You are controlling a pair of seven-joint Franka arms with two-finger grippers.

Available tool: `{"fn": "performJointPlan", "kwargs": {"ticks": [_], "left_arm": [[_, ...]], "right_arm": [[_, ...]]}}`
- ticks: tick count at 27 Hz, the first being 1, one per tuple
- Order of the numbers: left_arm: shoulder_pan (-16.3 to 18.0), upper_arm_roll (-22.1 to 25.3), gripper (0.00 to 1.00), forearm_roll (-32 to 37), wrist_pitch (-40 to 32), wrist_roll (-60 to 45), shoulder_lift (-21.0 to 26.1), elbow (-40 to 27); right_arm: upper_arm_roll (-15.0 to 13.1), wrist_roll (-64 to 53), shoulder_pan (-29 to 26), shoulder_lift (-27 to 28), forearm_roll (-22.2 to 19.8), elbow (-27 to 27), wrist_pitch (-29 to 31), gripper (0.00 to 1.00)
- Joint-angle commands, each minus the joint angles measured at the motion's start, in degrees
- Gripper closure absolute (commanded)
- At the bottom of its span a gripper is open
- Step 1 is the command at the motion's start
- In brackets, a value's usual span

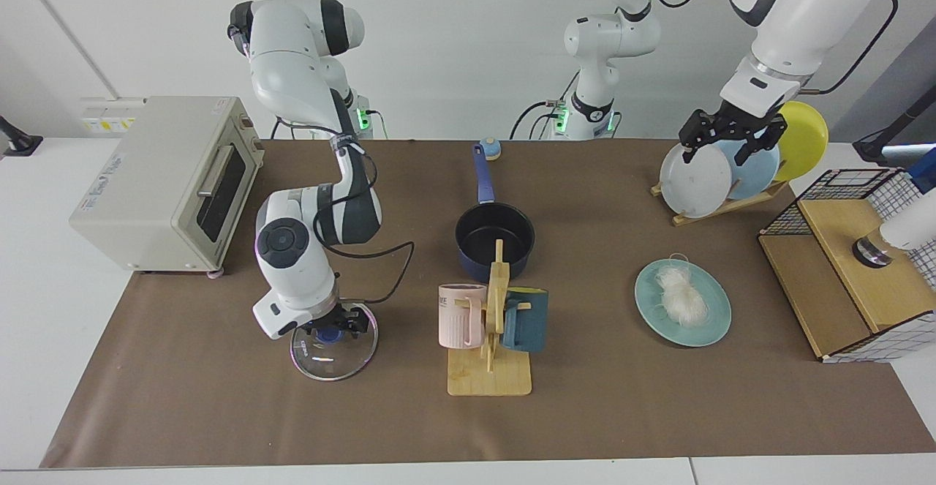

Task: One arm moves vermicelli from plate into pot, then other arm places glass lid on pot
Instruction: 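Grasp the lid knob and lift the glass lid with the right gripper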

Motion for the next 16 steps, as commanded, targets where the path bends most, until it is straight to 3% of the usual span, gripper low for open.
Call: {"fn": "performJointPlan", "kwargs": {"ticks": [1,8,16], "left_arm": [[-0.67,0.39,0.00,-0.29,0.13,-0.38,-0.59,-0.47],[-0.67,0.39,0.00,-0.20,0.04,-0.38,-0.68,-0.39],[-0.67,0.39,0.00,-0.20,0.04,-0.38,-0.68,-0.39]], "right_arm": [[0.36,1.11,-0.33,0.49,1.07,0.69,0.68,0.00],[0.36,3.83,-0.15,0.40,3.97,0.60,0.86,0.00],[0.27,3.04,-0.07,-0.22,3.80,-0.72,2.09,0.00]]}}
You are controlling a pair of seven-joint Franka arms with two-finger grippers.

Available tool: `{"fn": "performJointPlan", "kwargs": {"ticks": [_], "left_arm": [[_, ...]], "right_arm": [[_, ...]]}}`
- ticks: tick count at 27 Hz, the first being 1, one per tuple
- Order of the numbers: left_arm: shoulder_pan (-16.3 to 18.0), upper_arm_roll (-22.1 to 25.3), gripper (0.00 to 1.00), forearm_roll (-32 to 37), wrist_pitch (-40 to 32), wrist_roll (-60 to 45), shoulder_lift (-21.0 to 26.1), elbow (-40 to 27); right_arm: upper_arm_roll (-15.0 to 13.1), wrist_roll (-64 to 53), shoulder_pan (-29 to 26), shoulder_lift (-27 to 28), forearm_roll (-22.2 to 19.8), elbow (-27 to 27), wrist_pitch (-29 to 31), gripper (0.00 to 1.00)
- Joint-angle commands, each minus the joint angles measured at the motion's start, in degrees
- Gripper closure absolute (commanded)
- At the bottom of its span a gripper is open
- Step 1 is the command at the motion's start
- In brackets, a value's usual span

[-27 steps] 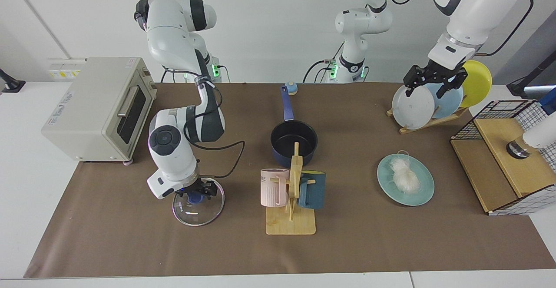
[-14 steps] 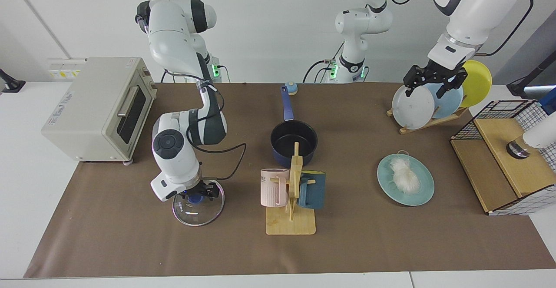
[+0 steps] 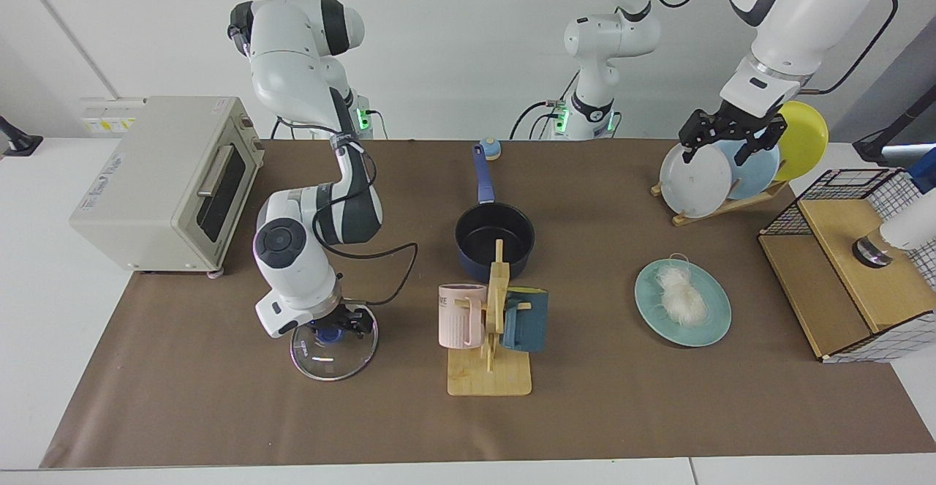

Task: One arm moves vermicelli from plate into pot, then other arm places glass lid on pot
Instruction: 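Grasp the lid knob and lift the glass lid with the right gripper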

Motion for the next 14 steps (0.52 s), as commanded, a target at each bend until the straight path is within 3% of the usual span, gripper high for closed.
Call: {"fn": "performJointPlan", "kwargs": {"ticks": [1,14], "left_arm": [[-0.67,0.40,0.00,-0.29,0.04,-0.38,-0.59,-0.38],[-0.67,0.40,0.00,-0.29,0.04,-0.38,-0.59,-0.38]], "right_arm": [[0.18,0.67,-0.21,-0.22,0.84,-0.64,1.65,0.00],[0.18,-3.27,0.14,-0.57,0.05,-1.17,1.91,0.00]]}}
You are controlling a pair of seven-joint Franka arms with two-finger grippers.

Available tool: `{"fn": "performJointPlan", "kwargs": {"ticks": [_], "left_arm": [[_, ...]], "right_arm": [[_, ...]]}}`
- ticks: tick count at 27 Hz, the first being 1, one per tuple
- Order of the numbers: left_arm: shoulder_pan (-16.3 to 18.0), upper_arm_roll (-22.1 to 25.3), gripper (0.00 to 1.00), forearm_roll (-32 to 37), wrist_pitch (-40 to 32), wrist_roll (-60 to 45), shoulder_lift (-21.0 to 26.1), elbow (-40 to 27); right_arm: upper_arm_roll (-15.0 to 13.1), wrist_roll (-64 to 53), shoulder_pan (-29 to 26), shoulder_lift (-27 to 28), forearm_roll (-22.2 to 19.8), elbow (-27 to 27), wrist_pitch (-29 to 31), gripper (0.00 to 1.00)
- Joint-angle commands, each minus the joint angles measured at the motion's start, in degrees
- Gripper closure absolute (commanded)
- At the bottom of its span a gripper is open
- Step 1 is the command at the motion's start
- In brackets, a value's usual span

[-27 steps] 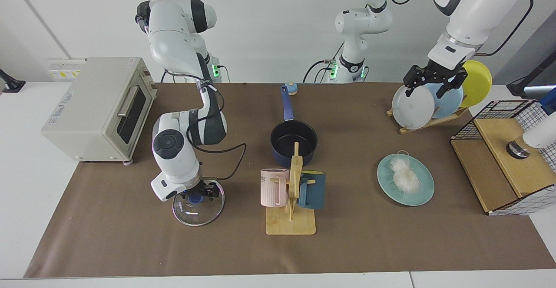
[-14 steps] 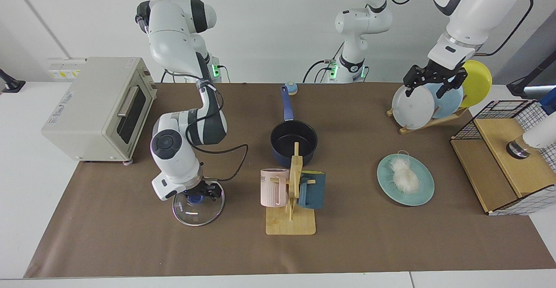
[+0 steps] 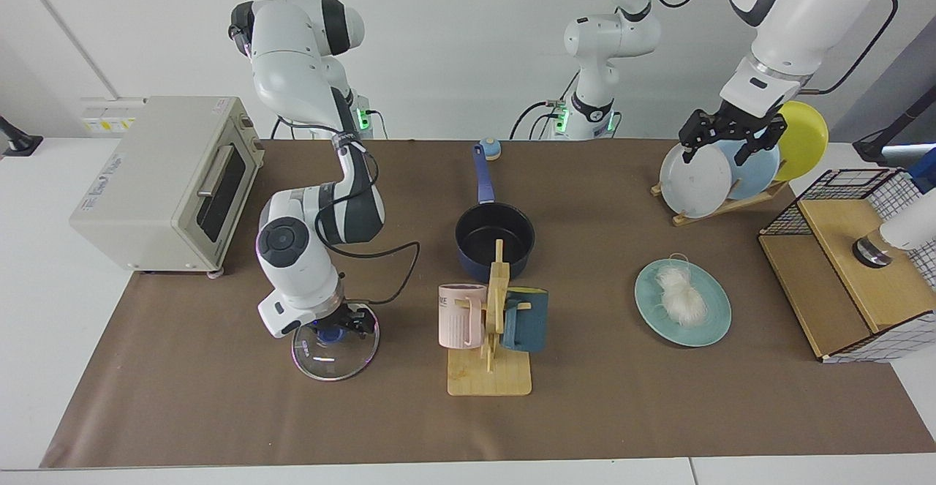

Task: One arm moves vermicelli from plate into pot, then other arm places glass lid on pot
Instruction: 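Grasp the lid knob and lift the glass lid with the right gripper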

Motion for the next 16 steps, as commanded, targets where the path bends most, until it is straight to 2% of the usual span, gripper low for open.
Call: {"fn": "performJointPlan", "kwargs": {"ticks": [1,11,16], "left_arm": [[-0.67,0.40,0.00,-0.29,0.04,-0.38,-0.59,-0.38],[-0.67,0.40,0.00,-0.29,0.04,-0.38,-0.68,-0.39],[-0.67,0.40,0.00,-0.20,0.04,-0.38,-0.68,-0.38]], "right_arm": [[0.09,-3.84,-0.07,-0.57,-0.29,-1.17,1.66,0.00],[0.09,-6.04,-0.07,-0.57,-3.81,-1.17,1.66,0.00],[0.09,-7.45,-0.16,-0.57,-3.98,-1.17,1.75,0.02]]}}
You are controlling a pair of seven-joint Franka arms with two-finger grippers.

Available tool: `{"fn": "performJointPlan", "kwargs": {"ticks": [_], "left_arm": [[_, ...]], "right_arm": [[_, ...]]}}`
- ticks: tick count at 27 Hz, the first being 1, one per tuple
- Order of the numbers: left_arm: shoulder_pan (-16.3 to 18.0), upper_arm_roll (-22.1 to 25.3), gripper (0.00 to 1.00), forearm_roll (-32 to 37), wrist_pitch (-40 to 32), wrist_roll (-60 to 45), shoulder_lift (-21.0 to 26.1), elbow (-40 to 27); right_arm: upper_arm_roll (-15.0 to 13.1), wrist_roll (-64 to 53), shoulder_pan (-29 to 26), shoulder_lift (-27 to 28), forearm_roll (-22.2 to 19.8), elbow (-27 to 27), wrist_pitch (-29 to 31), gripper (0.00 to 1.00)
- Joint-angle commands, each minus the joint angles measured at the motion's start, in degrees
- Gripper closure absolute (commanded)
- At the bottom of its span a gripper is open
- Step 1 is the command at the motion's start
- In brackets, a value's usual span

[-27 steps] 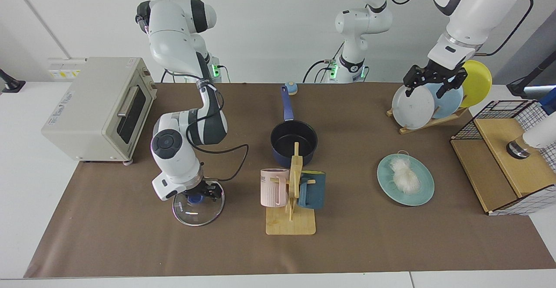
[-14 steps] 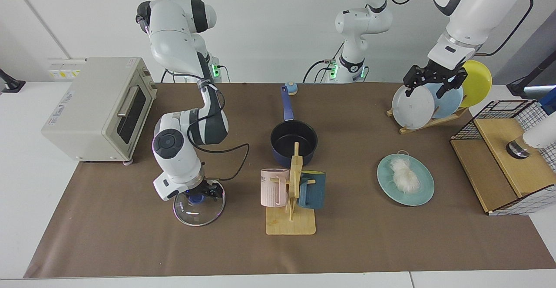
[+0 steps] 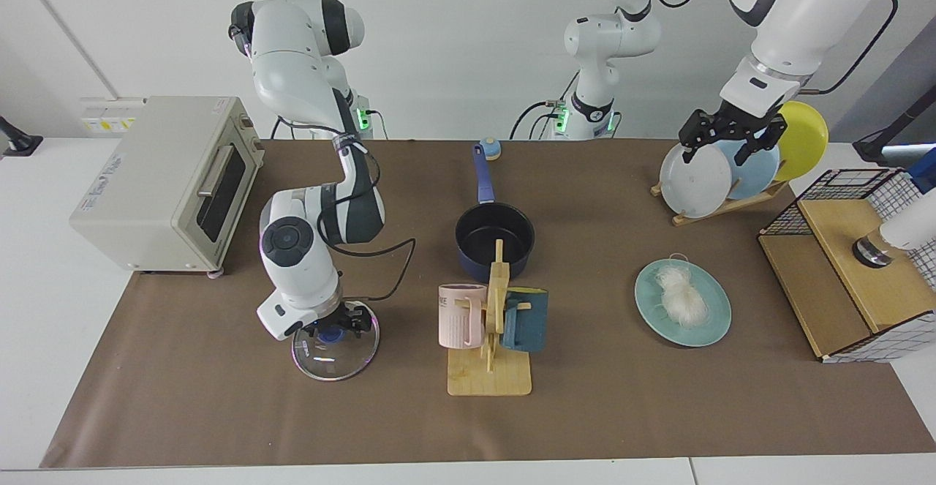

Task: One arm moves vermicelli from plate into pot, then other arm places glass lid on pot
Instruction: 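Grasp the lid knob and lift the glass lid with the right gripper, then reach the left gripper down into the white vermicelli on the plate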

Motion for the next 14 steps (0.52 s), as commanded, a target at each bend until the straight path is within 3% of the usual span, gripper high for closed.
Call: {"fn": "performJointPlan", "kwargs": {"ticks": [1,3,7,11,14], "left_arm": [[-0.67,0.41,0.00,-0.29,0.04,-0.38,-0.68,-0.39],[-0.67,0.41,0.00,-0.29,0.04,-0.38,-0.68,-0.47],[-0.76,0.75,0.00,-0.20,0.47,-0.55,-0.59,-0.39],[-0.06,1.11,0.00,-0.38,6.17,-1.08,0.37,-0.73],[0.38,1.20,0.00,-0.38,11.71,-1.08,3.53,-1.00]], "right_arm": [[0.11,-2.42,-0.17,-0.57,-0.92,-1.17,1.71,0.06],[0.11,-2.51,-0.17,-0.57,-0.84,-1.25,1.71,0.27],[0.11,-2.51,-0.08,-0.57,-0.92,-1.25,1.71,0.58],[0.20,-3.39,-0.16,-0.66,-0.66,-1.25,1.71,0.81],[0.20,-4.18,-0.17,-0.83,-0.22,-1.25,1.62,0.93]]}}
